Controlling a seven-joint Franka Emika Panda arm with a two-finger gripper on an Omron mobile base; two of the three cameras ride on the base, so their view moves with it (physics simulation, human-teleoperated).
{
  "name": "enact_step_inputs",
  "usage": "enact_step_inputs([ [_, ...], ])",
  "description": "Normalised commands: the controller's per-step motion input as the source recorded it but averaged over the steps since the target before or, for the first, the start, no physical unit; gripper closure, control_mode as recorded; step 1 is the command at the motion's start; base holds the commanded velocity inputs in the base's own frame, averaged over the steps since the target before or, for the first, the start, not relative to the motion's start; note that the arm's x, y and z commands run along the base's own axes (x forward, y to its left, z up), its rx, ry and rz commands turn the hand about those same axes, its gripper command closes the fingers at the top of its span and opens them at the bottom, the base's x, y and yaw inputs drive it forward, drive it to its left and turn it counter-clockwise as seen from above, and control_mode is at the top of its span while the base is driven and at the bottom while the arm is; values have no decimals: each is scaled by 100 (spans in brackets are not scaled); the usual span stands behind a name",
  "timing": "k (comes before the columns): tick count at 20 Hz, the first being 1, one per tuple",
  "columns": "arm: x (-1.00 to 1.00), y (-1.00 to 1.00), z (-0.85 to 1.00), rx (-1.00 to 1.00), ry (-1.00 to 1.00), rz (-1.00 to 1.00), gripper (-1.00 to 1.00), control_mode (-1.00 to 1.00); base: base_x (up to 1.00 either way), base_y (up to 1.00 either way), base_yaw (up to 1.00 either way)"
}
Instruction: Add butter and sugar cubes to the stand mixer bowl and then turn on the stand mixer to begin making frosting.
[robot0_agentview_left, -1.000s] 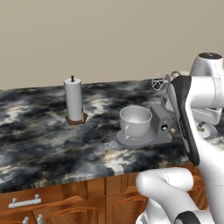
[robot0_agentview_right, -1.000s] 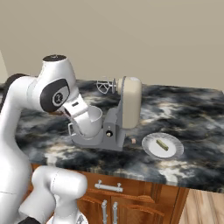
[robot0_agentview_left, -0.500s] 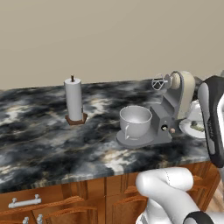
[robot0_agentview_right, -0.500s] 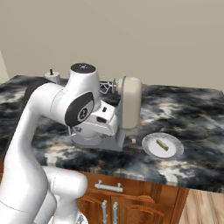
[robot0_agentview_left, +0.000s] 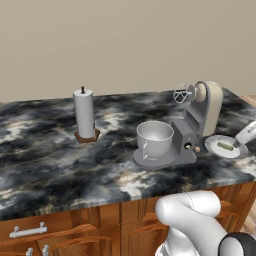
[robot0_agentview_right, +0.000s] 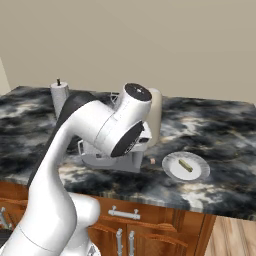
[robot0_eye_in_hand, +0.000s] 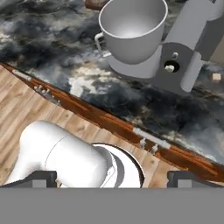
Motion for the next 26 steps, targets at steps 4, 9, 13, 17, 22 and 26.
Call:
enact_step_inputs([
  [4, 4, -3, -14, 9, -19, 52, -100, -100, 0, 0, 0],
  [9, 24, 0, -16, 8, -14, 43, -100, -100, 0, 0, 0],
  [13, 36, 0, -11, 8, -8, 32, -100, -100, 0, 0, 0],
  [17, 8, 0, -10, 2, -15, 9, -100, -100, 0, 0, 0],
  [22, 0, -8, -14, 1, -17, -3, -100, -100, 0, 0, 0],
  [26, 0, -10, -22, 3, -16, -14, -100, -100, 0, 0, 0],
])
